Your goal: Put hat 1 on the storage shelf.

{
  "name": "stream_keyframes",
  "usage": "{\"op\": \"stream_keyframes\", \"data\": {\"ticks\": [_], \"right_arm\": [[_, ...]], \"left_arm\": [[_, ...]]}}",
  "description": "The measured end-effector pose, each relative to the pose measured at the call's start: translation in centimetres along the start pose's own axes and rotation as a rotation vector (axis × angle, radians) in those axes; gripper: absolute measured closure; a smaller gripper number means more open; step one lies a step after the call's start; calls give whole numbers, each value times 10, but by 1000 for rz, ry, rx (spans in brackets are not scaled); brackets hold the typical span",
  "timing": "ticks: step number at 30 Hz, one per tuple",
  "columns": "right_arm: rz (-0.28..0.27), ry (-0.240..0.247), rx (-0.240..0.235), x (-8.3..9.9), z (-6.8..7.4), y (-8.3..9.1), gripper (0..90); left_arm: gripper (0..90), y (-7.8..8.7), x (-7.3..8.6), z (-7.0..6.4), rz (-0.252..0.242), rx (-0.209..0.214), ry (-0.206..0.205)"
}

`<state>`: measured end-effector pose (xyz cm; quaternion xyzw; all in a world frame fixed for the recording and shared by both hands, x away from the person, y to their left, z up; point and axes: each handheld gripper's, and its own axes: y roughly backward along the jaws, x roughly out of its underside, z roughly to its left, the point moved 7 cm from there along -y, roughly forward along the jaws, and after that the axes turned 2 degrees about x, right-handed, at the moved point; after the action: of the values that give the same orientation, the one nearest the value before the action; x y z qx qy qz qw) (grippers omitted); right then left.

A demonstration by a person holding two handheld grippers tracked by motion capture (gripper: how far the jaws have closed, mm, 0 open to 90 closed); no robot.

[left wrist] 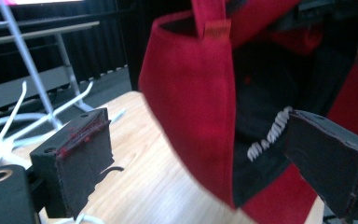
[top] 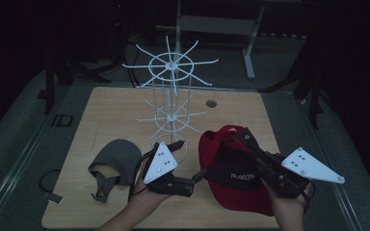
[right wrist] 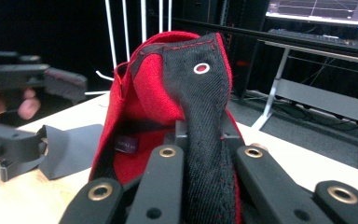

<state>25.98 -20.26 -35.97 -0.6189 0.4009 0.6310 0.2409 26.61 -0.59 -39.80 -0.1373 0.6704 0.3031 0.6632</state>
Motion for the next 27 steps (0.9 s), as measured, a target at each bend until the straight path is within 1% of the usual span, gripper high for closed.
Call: {"op": "stream_keyframes", "data": {"ticks": [2,4,5,7,8,9,12,13,14,15,16,17,18,19,20,21,22,23,24,27], "right_arm": [[2,7,4,0,1,0,852],[-2,-2,-9,0,2,1,852],[-2,3,-4,0,2,1,852],[-4,1,-8,0,3,2,852],[-5,-1,-14,0,3,3,852],[-4,3,-9,1,3,3,852],[-6,2,-22,1,4,4,852],[-6,2,-22,1,4,4,852],[-8,-2,-28,1,5,4,852],[-7,-1,-31,1,5,4,851],[-7,2,-32,1,6,4,851],[-5,1,-34,1,6,4,852],[-3,7,-36,1,7,3,852],[-3,7,-36,1,7,3,852],[-1,7,-36,1,8,3,852],[-1,5,-35,2,7,2,852],[1,5,-34,2,7,2,851],[1,5,-31,3,6,2,851],[1,6,-26,3,5,2,851],[2,0,-21,4,3,1,851]], "left_arm": [[80,-7,-7,0,-2,11,13],[95,-13,-11,1,-4,11,7],[98,-16,-13,1,0,10,3],[101,-23,-15,3,10,8,0],[102,-26,-15,4,20,15,0],[104,-29,-15,5,33,20,-4],[121,-37,-15,6,46,34,-11],[121,-39,-16,6,48,31,-15],[129,-41,-17,5,47,40,-17],[147,-42,-18,6,47,37,-17],[148,-43,-19,6,45,36,-18],[160,-44,-20,5,46,47,-15],[224,-45,-21,5,43,45,-17],[224,-45,-22,4,42,54,-20],[273,-46,-23,3,48,69,-21],[306,-47,-24,2,51,70,-25],[334,-48,-25,1,55,82,-31],[383,-48,-26,0,57,89,-35],[408,-49,-27,-1,56,89,-35],[525,-51,-29,-5,61,108,-32]]}}
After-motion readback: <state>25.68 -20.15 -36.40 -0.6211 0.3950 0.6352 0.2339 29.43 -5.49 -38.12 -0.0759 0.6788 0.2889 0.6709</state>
